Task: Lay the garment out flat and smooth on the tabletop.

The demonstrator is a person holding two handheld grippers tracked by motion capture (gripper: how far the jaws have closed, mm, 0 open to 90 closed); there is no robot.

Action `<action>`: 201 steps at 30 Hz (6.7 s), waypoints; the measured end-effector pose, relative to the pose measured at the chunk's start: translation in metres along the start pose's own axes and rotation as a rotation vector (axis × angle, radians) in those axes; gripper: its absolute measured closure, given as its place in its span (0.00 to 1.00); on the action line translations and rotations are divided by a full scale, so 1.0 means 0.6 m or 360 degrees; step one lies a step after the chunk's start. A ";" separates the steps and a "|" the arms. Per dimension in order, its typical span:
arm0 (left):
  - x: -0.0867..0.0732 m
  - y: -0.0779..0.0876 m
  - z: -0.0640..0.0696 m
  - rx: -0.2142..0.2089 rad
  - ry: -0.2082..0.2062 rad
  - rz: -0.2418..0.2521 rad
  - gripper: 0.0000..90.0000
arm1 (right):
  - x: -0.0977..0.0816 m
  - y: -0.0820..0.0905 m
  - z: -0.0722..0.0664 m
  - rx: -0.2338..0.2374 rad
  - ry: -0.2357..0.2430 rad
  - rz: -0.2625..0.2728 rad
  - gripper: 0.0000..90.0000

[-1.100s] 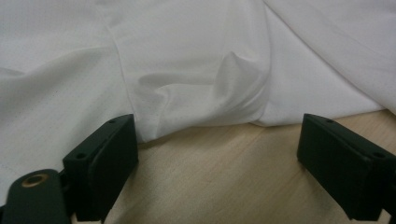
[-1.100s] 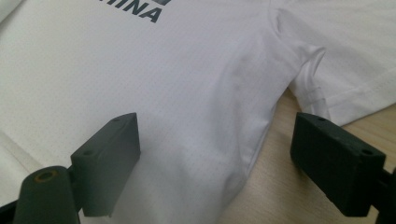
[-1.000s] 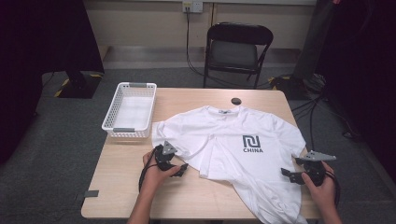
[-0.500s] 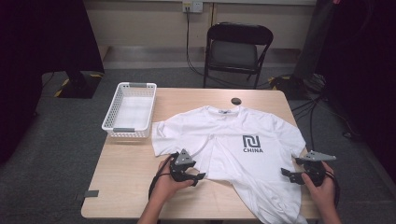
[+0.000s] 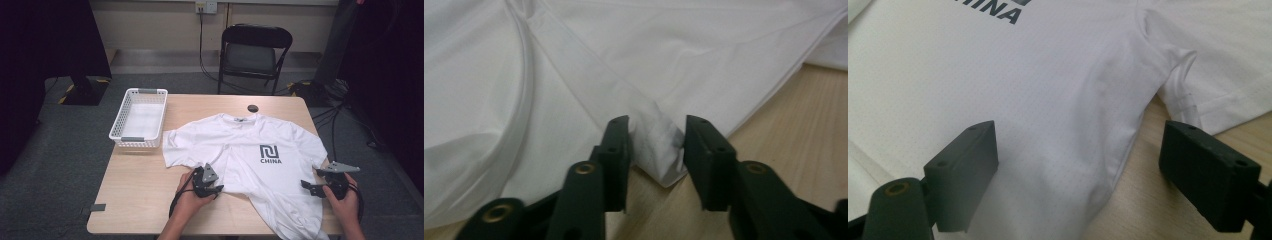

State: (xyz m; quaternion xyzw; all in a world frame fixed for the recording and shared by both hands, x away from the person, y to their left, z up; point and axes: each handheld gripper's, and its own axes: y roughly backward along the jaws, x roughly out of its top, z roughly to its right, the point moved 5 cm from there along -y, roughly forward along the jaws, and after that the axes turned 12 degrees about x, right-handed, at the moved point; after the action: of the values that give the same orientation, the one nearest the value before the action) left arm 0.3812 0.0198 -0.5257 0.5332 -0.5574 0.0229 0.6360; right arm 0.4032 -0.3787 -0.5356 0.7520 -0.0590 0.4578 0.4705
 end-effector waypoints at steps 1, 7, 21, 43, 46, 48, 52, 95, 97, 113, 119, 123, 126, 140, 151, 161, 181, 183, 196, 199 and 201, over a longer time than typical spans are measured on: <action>0.001 0.000 0.000 -0.0018 0.0008 0.0005 0.78 | 0.000 0.000 0.000 0.0000 -0.0001 0.0000 0.16; -0.002 0.017 -0.009 -0.0060 0.0066 -0.0013 0.95 | 0.000 0.000 0.000 0.0000 0.0000 0.0000 0.16; -0.040 0.065 -0.025 -0.0173 0.0153 -0.0052 0.96 | 0.000 0.000 0.000 0.0000 0.0000 -0.0001 0.16; -0.109 0.130 -0.047 -0.0229 0.0210 -0.0108 0.96 | 0.000 0.000 0.000 0.0000 -0.0001 -0.0001 0.16; -0.120 0.139 -0.045 -0.0235 0.0207 -0.0140 0.96 | 0.000 0.000 0.000 0.0001 0.0000 0.0000 0.16; -0.127 0.145 -0.037 -0.0247 0.0198 -0.0164 0.96 | 0.000 0.000 0.000 0.0001 -0.0001 0.0000 0.16; -0.137 0.157 -0.021 -0.0292 0.0169 -0.0204 0.96 | 0.000 0.000 0.000 0.0001 0.0000 0.0000 0.16; -0.101 0.124 -0.031 -0.0139 0.0247 -0.0201 1.00 | 0.000 0.000 0.000 0.0002 -0.0002 0.0000 0.16; -0.107 0.130 -0.030 -0.0143 0.0254 -0.0205 1.00 | 0.000 0.000 0.000 0.0001 -0.0003 0.0000 0.16; -0.110 0.152 -0.026 -0.0085 0.0321 -0.0089 0.69 | 0.000 0.000 0.000 0.0001 -0.0002 0.0000 0.16; -0.071 0.109 -0.045 0.0029 0.0358 -0.0013 0.49 | 0.000 0.000 0.000 0.0001 -0.0002 0.0000 0.16; -0.057 0.079 -0.044 0.0056 0.0363 -0.0054 0.51 | 0.000 0.000 0.000 0.0001 -0.0003 0.0000 0.16; -0.057 0.066 -0.036 0.0072 0.0337 -0.0109 0.53 | 0.000 0.000 0.000 0.0001 -0.0003 0.0000 0.16; -0.076 0.087 -0.024 -0.0050 0.0242 -0.0205 0.98 | 0.000 0.000 0.000 0.0001 -0.0003 0.0000 0.16; -0.116 0.136 -0.018 -0.0187 0.0280 -0.0258 0.99 | 0.000 0.000 0.000 0.0002 -0.0003 0.0000 0.16; -0.124 0.143 -0.019 -0.0212 0.0336 -0.0257 0.96 | 0.000 0.000 0.000 0.0004 -0.0003 0.0000 0.16; -0.057 0.074 -0.015 0.0128 0.0376 -0.0236 0.87 | 0.000 0.000 0.000 0.0007 -0.0001 -0.0001 0.16; -0.061 0.077 -0.019 0.0112 0.0346 -0.0258 0.99 | 0.000 0.000 0.000 0.0007 -0.0001 -0.0001 0.16; -0.127 0.140 -0.067 -0.0062 0.0529 -0.0166 0.97 | 0.000 0.000 0.001 0.0016 0.0007 -0.0003 0.16; -0.125 0.138 -0.080 -0.0019 0.0612 -0.0134 0.85 | 0.000 0.000 0.001 0.0017 0.0008 -0.0004 0.16; -0.112 0.130 -0.089 0.0059 0.0630 -0.0106 0.77 | 0.000 0.000 0.001 0.0021 0.0010 -0.0005 0.16</action>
State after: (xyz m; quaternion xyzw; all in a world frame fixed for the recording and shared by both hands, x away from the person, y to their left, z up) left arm 0.3437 0.1294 -0.5139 0.5480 -0.4030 0.1165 0.7237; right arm 0.4037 -0.3789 -0.5355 0.7538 -0.0534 0.4599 0.4663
